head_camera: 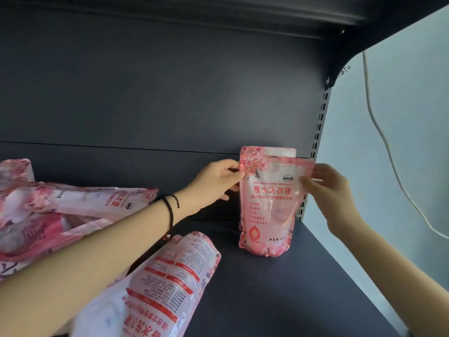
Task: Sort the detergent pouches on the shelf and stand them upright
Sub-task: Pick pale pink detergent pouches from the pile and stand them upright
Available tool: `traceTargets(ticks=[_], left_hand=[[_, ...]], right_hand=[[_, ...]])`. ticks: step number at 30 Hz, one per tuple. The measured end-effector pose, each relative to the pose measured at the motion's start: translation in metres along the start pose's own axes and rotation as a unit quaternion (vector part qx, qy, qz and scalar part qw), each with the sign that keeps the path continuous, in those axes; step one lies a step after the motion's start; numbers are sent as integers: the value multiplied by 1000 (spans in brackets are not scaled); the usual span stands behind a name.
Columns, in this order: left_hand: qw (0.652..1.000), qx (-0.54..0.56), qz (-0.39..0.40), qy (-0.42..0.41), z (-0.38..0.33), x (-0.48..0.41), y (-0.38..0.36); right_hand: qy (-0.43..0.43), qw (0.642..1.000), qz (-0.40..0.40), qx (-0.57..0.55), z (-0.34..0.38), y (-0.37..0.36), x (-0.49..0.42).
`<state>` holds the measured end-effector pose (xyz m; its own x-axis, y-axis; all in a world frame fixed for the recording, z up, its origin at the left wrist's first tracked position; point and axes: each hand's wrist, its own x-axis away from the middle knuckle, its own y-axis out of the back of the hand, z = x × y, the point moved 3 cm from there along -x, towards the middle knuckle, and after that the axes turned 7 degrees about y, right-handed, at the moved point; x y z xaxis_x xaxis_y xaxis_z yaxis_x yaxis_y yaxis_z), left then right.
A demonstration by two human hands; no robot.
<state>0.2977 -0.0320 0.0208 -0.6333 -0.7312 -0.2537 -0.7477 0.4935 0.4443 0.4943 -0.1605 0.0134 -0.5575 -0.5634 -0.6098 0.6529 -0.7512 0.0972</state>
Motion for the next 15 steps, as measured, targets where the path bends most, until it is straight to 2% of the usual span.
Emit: traceTargets(ticks=[2, 5, 7, 10, 15], left_hand=[[994, -102, 31, -4, 1, 8, 19], [977, -198, 83, 6, 8, 28, 48], [955, -282, 89, -14, 14, 44, 64], [895, -424, 117, -70, 22, 74, 77], [812, -541, 137, -173, 37, 126, 90]], right_hand=[[126, 985, -42, 114, 24, 7, -1], [270, 937, 3, 220, 54, -1, 10], [311, 913, 87, 250, 66, -14, 27], [328, 870, 223, 292, 75, -41, 64], [370, 794, 335, 348, 89, -86, 121]])
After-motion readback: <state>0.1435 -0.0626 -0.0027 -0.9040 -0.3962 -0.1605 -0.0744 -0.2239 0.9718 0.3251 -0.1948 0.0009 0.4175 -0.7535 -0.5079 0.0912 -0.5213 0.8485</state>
